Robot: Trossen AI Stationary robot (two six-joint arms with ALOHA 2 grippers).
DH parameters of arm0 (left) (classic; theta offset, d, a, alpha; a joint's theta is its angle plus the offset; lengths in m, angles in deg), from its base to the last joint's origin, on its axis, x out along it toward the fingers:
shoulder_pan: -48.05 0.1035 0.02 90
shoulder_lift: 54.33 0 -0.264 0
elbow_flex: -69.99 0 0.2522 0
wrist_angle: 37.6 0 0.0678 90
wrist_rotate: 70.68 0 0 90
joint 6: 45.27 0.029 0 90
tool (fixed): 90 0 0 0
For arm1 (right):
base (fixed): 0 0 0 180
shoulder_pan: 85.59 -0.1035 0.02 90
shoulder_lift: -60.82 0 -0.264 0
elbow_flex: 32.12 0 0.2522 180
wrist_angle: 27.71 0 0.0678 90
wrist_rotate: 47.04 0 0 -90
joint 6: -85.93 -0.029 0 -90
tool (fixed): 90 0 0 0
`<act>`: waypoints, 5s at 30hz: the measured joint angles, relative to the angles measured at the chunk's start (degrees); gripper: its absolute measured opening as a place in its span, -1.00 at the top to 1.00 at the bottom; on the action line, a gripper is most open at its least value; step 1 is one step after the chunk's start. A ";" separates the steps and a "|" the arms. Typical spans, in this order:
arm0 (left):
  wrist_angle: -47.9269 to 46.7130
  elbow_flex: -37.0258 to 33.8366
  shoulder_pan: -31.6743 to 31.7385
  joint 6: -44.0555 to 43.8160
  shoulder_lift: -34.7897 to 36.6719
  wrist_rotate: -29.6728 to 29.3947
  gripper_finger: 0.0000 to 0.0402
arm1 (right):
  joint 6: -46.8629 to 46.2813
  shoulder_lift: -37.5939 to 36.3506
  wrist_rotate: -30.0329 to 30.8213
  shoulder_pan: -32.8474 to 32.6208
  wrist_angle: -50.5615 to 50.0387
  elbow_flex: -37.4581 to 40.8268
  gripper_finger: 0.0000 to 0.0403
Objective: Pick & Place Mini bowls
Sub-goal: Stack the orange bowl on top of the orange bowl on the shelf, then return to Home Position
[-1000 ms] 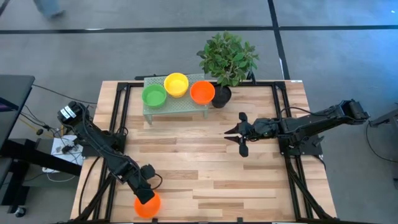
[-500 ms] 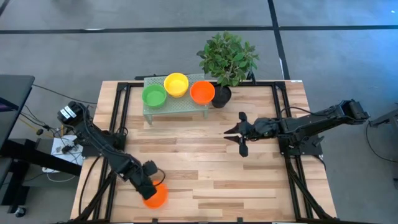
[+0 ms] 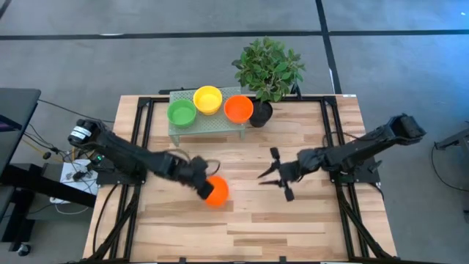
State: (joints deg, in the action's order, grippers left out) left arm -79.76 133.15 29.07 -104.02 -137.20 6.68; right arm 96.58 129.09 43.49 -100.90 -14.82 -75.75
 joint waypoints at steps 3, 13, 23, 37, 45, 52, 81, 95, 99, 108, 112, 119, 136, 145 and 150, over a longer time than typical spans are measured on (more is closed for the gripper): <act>3.11 1.70 5.14 7.07 -0.02 -0.32 0.96 | 3.09 6.08 2.24 -2.01 -1.36 -4.49 0.56; 9.19 2.83 12.36 18.48 -0.02 -2.65 0.94 | 11.52 24.19 11.82 -3.16 -26.15 -27.20 0.34; 8.70 2.13 12.34 18.48 -0.02 -3.99 0.95 | 21.42 37.57 24.32 -3.48 -41.49 -42.00 0.21; 8.00 2.13 12.34 17.60 0.00 -6.65 0.86 | 20.27 43.54 30.86 -3.31 -52.21 -50.64 0.64; 10.23 2.22 12.17 18.25 0.00 -7.08 0.68 | 12.02 43.54 26.91 -1.85 -56.44 -50.64 0.96; 10.77 2.17 12.21 18.45 0.00 -7.92 0.64 | 4.65 43.35 26.71 -3.65 -63.36 -50.66 0.98; 13.01 5.95 -5.72 57.29 10.31 -18.30 0.83 | -2.94 22.45 23.54 6.80 -69.61 -52.09 0.98; 16.36 -5.54 -8.61 52.27 25.80 -26.86 0.85 | 5.60 35.30 18.54 18.73 -76.39 -73.11 0.97; 17.12 -5.65 -8.67 52.27 26.08 -26.84 0.85 | 5.69 39.56 17.33 21.52 -80.32 -76.81 0.97; 17.38 -5.67 -8.73 52.26 25.87 -26.82 0.85 | 1.15 42.01 17.47 23.99 -81.92 -83.17 0.97; 17.38 -5.76 -8.71 52.07 25.64 -26.78 0.85 | 0.52 41.94 17.40 24.24 -83.29 -84.43 0.97; 17.90 -5.76 -8.71 52.03 25.62 -26.78 0.85 | -4.77 41.95 16.35 27.41 -84.92 -82.89 0.97; 18.96 -5.76 -8.68 52.31 25.62 -26.78 0.85 | -3.21 43.37 10.08 29.30 -84.66 -82.35 0.81; 19.27 -5.74 -8.68 52.46 25.60 -26.76 0.85 | -1.70 43.86 12.87 28.47 -84.98 -83.06 0.62; 19.47 -5.74 -8.68 52.47 25.60 -26.76 0.85 | -1.68 43.83 12.90 25.50 -87.11 -88.33 0.60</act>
State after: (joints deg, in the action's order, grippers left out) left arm -60.29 127.41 20.39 -51.54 -111.61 -20.08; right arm 94.90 172.91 56.39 -75.40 -101.94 -164.09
